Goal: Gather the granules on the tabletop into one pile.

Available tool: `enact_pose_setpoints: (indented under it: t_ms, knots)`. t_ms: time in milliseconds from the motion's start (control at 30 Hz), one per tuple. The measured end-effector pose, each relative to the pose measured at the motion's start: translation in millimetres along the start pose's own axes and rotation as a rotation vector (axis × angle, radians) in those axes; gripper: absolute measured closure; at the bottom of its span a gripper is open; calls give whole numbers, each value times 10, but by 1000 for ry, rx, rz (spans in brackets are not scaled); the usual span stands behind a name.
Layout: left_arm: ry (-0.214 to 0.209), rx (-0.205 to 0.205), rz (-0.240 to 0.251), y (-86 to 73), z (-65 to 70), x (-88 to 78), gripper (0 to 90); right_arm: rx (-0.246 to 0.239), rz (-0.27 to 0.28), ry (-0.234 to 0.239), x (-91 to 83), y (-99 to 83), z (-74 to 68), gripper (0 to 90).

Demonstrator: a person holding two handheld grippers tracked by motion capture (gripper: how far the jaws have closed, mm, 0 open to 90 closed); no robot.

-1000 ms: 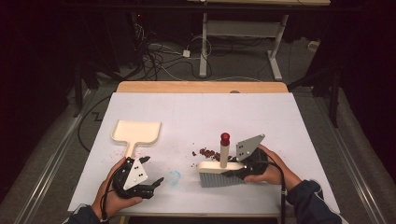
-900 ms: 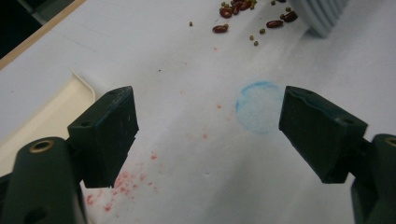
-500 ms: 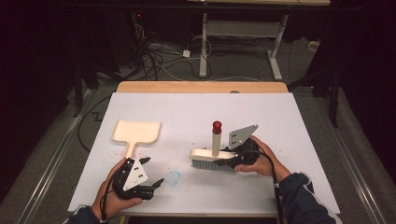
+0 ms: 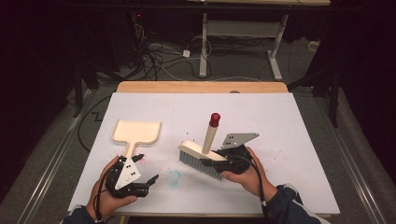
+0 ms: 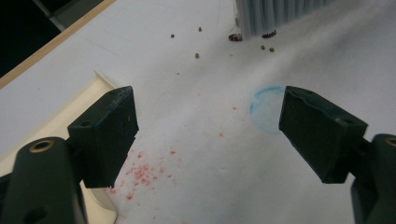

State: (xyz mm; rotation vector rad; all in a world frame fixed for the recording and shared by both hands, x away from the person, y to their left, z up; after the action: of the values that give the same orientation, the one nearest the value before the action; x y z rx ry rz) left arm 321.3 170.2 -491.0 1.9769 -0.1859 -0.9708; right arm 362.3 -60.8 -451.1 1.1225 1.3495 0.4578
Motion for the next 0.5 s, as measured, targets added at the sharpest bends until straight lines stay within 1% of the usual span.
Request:
enact_pose_setpoints:
  t_ms: [33,67,100,133,167,233,267,300,333,367,400,433,467,500]
  knots:
    - [-2,0,0,0,6,7,186,25,39,6,36,35,-33,674]
    - [-5,5,-5,-2,10,15,186,59,66,5,84,60,-56,674]
    - [-7,8,-9,-5,16,23,186,74,80,-4,149,79,-68,674]
    - [-9,7,-10,-6,22,32,186,91,96,-21,217,97,-73,674]
    - [-11,10,-14,-9,27,36,186,141,116,-45,364,116,-59,674]
    - [-17,12,-17,-13,36,43,186,204,120,-71,512,98,1,674]
    - [-19,15,-22,-19,40,47,186,204,120,-71,512,98,1,674]
    - [-20,18,-25,-23,44,52,186,240,113,-121,637,52,97,674]
    - [-23,20,-27,-27,49,55,186,255,105,-154,685,19,158,675]
    - [-25,23,-27,-31,52,56,186,281,101,-184,715,-13,221,675]
    - [-27,25,-29,-34,55,57,186,303,107,-219,720,-34,295,675]
    - [-28,26,-30,-37,57,56,186,315,106,-259,705,-53,368,674]
    - [-29,27,-29,-38,58,54,186,315,106,-259,705,-53,368,674]
    - [-33,24,-28,-40,66,49,186,374,114,-286,662,-111,492,672]
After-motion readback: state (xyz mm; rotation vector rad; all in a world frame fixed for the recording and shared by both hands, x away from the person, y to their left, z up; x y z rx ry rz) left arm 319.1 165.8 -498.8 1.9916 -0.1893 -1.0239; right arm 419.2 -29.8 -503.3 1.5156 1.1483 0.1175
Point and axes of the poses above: each handheld gripper's, and its own axes: x roughly forward along the jaws, y roughly out of its top, z roughly to its right, the point moved 8 cm from there along x, roughly forward along the jaws, and after that the axes turned 3 degrees about y, right-handed, at the moved point
